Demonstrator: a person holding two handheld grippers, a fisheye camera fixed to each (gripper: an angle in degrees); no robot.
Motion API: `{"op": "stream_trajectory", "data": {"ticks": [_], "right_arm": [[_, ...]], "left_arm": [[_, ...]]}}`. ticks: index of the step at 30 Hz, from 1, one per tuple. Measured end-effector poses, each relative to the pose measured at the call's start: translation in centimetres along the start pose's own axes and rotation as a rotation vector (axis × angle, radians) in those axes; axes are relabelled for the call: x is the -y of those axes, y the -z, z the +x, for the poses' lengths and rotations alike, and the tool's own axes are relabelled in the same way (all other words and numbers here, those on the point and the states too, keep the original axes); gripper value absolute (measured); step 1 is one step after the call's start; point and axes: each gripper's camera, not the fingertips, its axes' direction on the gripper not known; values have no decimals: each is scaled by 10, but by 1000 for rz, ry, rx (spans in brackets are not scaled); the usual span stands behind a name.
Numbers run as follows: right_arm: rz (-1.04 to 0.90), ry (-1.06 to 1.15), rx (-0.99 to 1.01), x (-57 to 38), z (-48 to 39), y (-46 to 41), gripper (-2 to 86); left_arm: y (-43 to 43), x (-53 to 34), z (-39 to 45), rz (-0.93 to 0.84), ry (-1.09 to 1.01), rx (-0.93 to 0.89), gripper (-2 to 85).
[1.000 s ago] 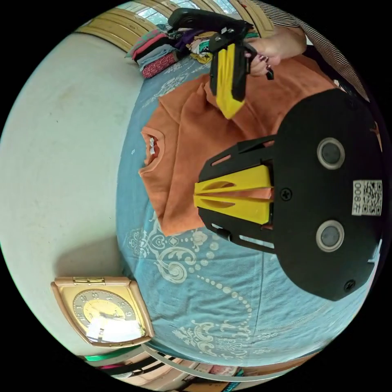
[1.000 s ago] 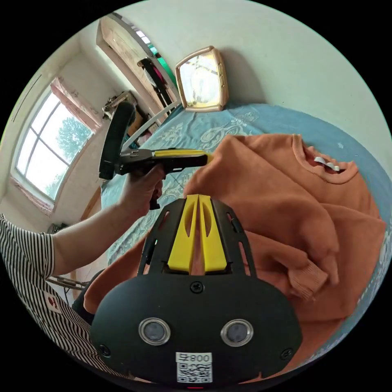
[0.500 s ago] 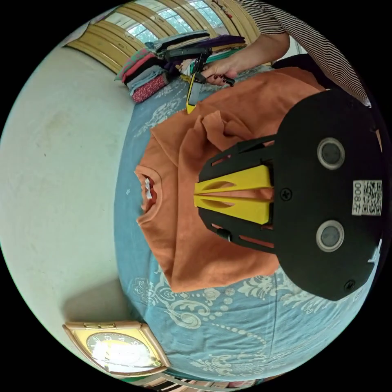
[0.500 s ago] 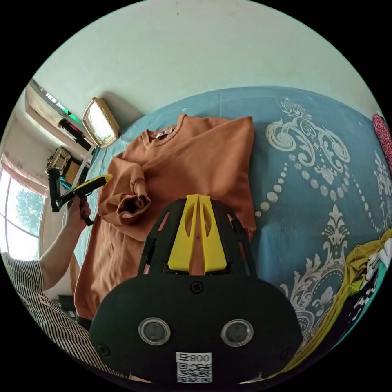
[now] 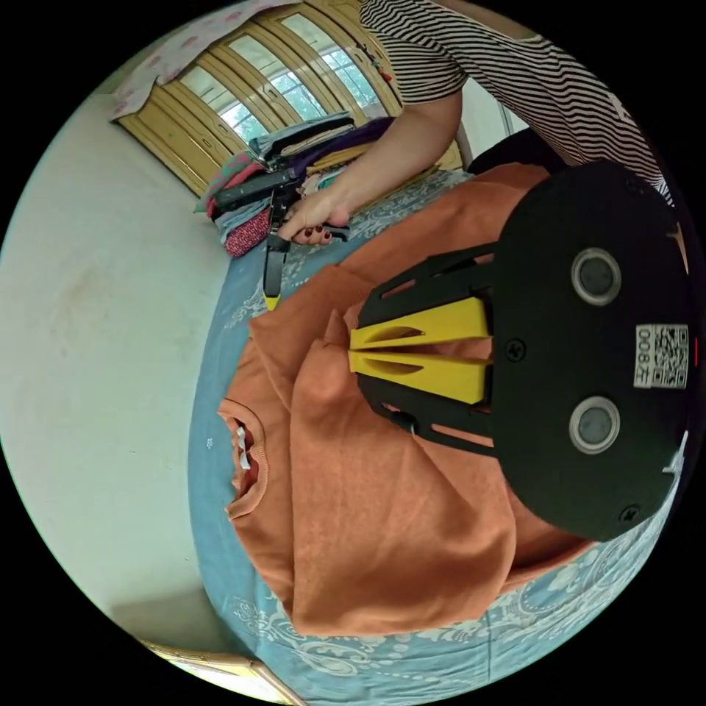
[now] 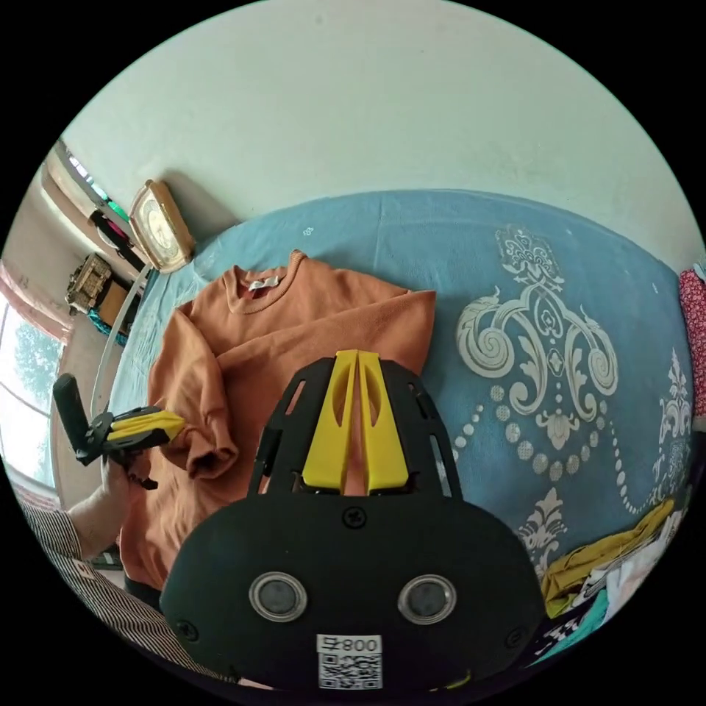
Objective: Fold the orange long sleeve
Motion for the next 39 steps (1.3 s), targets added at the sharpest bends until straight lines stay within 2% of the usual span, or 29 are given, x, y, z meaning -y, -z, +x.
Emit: {"op": "stream_trajectory", "data": {"ticks": [3,7,8,10,13,17,25,39], "right_arm": [[16,56,23,-47,-15,26,1],[-145,37,4,-90,-12,6,2],[-86,21,26,-98,-8,15,1],[-123,11,40,-100,-4,23,1],[-72,-9,101,-114,1,50,1],[-84,-37,106,-157,7,86,2],[-233,-158,158,-288,18,143,2],[-347,-239,265,-469,-11,201,2]], "left_arm": [[-21,-22,3,-120,23,53,2],[-12,-34,0,-115,58,8,2],[0,-37,5,-91,48,15,2],[18,-44,14,-58,22,5,2],[45,-67,22,-56,33,-8,3],[83,-125,25,-113,97,4,3],[170,-254,39,-176,313,-26,5],[301,-437,80,-92,554,-27,39]]}}
